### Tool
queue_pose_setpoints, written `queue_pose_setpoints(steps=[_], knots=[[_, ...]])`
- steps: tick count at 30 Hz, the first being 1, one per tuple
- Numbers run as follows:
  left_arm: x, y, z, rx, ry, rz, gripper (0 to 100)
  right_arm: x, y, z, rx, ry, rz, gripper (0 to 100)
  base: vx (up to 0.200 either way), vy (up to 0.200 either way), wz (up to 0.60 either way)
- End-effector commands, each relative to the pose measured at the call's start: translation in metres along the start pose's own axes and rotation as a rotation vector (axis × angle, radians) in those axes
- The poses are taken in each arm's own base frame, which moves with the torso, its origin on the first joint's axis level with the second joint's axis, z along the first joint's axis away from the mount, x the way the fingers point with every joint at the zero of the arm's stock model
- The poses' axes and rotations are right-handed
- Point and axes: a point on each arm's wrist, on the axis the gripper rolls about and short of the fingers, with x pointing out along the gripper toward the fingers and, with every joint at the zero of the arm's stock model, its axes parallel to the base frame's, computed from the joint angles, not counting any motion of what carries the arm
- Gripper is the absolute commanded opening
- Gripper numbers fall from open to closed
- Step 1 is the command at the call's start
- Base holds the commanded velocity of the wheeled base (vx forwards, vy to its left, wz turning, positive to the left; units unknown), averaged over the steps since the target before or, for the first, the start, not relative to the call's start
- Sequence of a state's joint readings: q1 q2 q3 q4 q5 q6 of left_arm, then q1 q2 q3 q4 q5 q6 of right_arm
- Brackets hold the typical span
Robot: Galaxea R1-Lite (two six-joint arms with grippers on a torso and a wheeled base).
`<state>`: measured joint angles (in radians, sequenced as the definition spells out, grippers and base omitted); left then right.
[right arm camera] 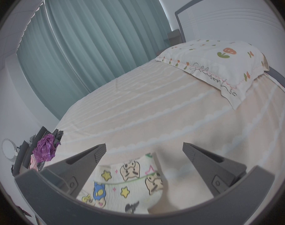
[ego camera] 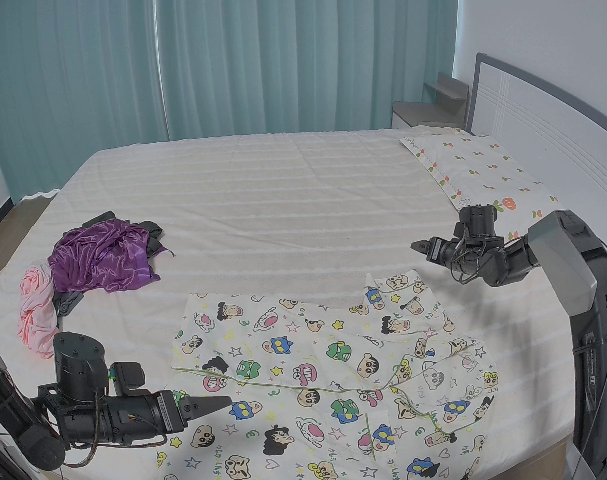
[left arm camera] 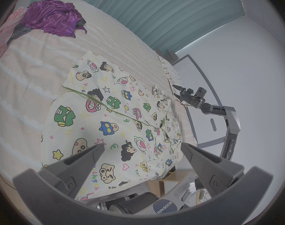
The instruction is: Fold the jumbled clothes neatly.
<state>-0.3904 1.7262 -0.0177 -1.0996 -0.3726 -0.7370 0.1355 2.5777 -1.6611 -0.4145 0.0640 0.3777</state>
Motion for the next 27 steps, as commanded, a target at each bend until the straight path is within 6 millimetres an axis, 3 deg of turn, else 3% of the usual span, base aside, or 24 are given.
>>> queue_pose_setpoints(steps=[1, 8, 22, 23, 27], knots=[[-0.001, 0.002, -0.002, -0.007, 0.008, 0.010, 100, 0.031, 0.008, -0.029, -0.051, 0.048, -0.006, 100, 0.000, 0.000, 0.00], [-0.002, 0.003, -0.003, -0.008, 0.012, 0.012, 100, 0.042, 0.012, -0.036, -0.094, 0.029, -0.054, 100, 0.000, 0.000, 0.00], [-0.002, 0.003, -0.003, -0.008, 0.010, 0.012, 100, 0.040, 0.008, -0.040, -0.101, 0.056, -0.076, 100, 0.000, 0.000, 0.00], [-0.002, 0.002, -0.003, -0.009, 0.009, 0.011, 100, 0.038, 0.007, -0.043, -0.102, 0.068, -0.078, 0, 0.000, 0.000, 0.00], [-0.002, 0.003, -0.003, -0.009, 0.011, 0.012, 100, 0.038, 0.007, -0.045, -0.101, 0.077, -0.073, 0, 0.000, 0.000, 0.00]])
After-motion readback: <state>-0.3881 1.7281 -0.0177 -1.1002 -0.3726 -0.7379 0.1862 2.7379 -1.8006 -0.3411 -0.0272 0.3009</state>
